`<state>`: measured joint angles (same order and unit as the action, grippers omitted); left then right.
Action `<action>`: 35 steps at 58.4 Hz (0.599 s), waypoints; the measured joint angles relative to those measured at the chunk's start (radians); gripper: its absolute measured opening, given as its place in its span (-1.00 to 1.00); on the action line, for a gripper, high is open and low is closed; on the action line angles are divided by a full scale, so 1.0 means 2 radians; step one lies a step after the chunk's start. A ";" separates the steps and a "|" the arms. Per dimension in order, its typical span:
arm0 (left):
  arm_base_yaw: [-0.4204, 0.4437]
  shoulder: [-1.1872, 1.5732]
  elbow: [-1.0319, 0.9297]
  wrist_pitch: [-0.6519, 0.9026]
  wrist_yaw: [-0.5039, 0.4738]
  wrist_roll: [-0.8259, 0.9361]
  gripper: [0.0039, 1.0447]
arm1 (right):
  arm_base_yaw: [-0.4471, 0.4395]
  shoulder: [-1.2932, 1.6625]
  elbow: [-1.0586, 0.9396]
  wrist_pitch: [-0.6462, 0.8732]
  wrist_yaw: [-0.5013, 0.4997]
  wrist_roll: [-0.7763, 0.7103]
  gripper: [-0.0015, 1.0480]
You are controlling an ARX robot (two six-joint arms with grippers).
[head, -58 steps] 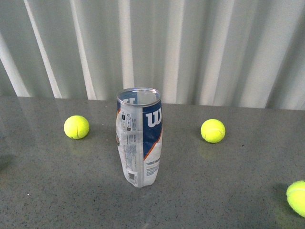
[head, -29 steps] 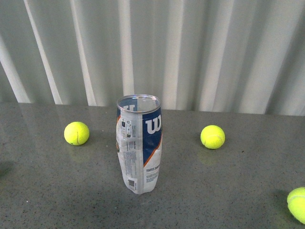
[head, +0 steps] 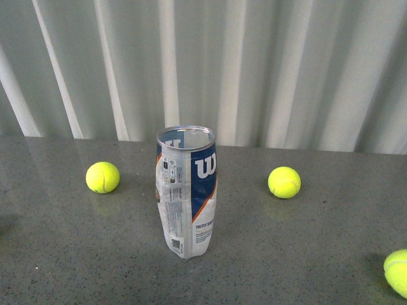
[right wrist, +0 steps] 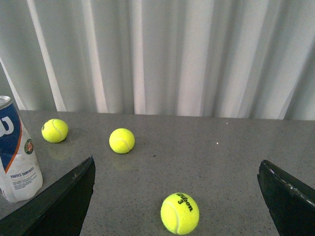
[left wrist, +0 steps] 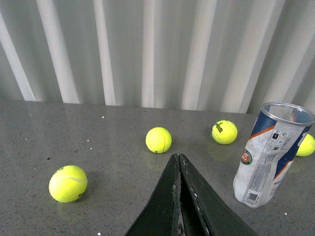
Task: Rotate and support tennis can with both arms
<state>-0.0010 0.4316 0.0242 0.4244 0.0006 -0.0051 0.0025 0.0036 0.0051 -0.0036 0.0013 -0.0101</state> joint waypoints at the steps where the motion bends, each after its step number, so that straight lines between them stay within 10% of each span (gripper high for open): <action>1: 0.000 -0.004 0.000 -0.002 0.000 0.000 -0.94 | 0.000 0.000 0.000 0.000 0.000 0.000 0.86; 35: 0.000 -0.118 0.000 -0.112 0.000 0.000 -0.94 | 0.000 0.000 0.000 0.000 0.000 0.000 0.86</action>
<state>-0.0010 0.1955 0.0242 0.2001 -0.0002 -0.0048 0.0025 0.0036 0.0051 -0.0036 0.0013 -0.0101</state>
